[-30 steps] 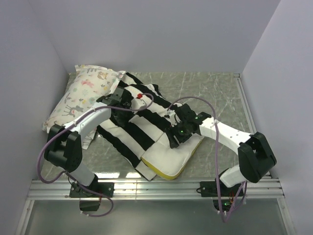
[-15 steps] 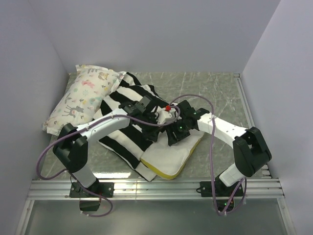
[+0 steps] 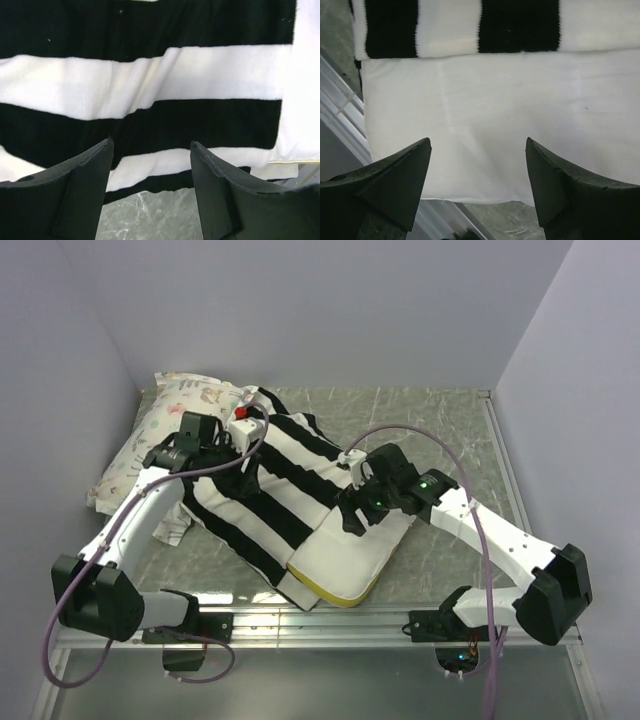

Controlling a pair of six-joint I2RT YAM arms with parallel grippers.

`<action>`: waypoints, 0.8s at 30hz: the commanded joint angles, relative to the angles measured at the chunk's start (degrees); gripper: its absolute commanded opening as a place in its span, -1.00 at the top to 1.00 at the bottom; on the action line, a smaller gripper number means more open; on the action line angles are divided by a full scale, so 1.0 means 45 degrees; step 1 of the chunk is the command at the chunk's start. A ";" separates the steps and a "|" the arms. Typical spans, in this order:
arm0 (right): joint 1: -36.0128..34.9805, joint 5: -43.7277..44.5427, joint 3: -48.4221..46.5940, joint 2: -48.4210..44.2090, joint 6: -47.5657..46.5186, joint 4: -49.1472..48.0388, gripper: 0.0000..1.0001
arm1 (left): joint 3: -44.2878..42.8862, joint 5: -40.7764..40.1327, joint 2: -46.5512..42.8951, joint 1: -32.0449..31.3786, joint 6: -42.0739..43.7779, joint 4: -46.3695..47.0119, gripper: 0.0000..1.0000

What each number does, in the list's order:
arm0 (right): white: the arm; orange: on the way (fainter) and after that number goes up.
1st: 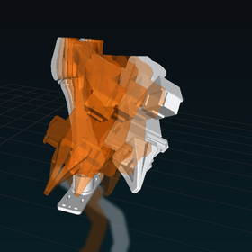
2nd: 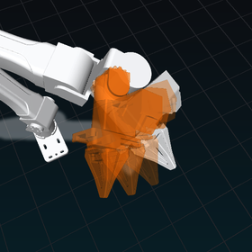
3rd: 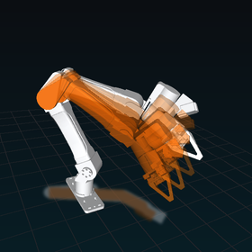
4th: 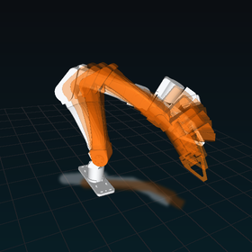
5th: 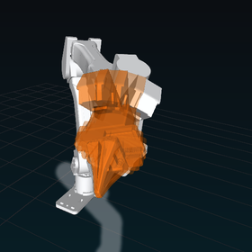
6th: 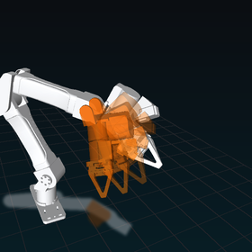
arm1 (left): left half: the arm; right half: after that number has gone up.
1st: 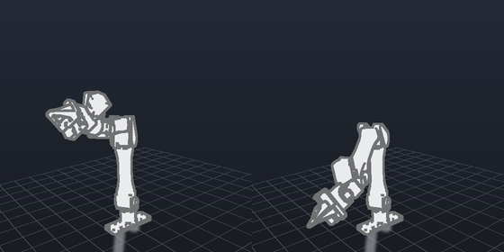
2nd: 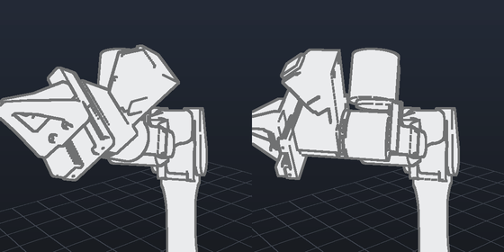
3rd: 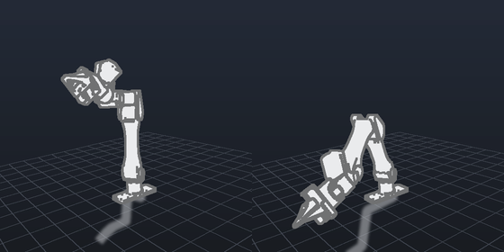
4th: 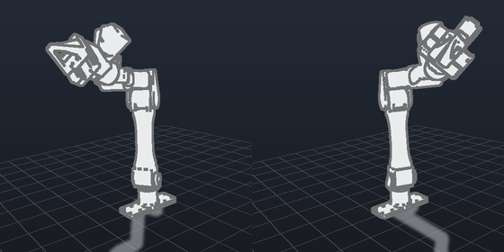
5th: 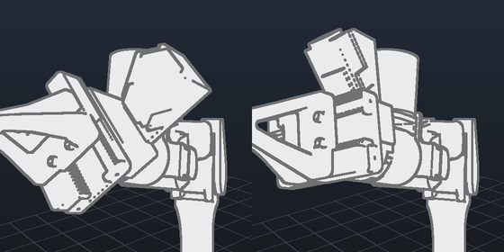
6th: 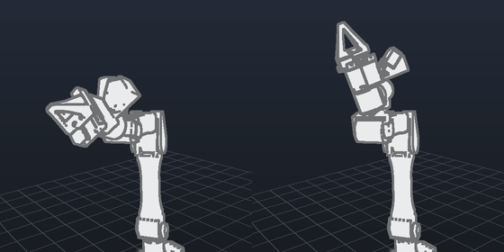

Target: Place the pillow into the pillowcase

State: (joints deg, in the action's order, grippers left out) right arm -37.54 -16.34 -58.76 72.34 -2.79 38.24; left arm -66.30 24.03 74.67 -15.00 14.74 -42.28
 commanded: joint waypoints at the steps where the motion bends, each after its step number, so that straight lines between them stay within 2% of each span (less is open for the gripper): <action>1: -0.0193 0.0642 -0.0379 0.0759 -0.0610 0.0466 -0.63 | 0.0593 -0.0010 0.0903 0.0054 0.0201 0.0389 -0.36; 4: -0.0116 0.0934 -0.0127 0.1385 -0.0864 0.0779 -0.59 | 0.0555 -0.0047 0.2541 -0.1036 -0.0384 0.1406 -0.27; 6: 0.0312 0.1169 0.0108 0.1912 -0.1118 0.1053 -0.52 | 0.0070 -0.0087 0.3929 -0.2539 -0.0755 0.1951 -0.22; 8: 0.1866 0.0742 0.0518 0.2457 -0.1352 0.1305 -0.45 | -0.0555 0.0186 0.5349 -0.3864 -0.1496 0.2694 -0.20; 12: 0.4627 0.0407 0.0559 0.3066 -0.2171 0.1561 -0.41 | -0.3716 0.1237 0.7873 -0.5218 -0.2649 0.3244 -0.14; 17: 0.5899 0.0954 0.0149 0.3085 -0.2778 0.1619 -0.40 | -0.7679 0.2139 1.0101 -0.5943 -0.3198 0.3109 -0.18; 20: 0.6076 0.1013 -0.0027 0.2737 -0.3013 0.1697 -0.41 | -0.8040 0.1634 0.9835 -0.5652 -0.3414 0.2757 -0.29; 24: 0.6174 0.0488 -0.0378 0.1390 -0.3791 0.2243 -0.44 | -0.6422 0.0736 0.7688 -0.4714 -0.3413 0.2892 -0.43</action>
State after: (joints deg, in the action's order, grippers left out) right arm -9.98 -12.25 -57.89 84.01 -16.53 46.30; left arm -97.51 27.14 118.08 -38.96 0.51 -33.21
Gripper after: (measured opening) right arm 0.716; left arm 0.700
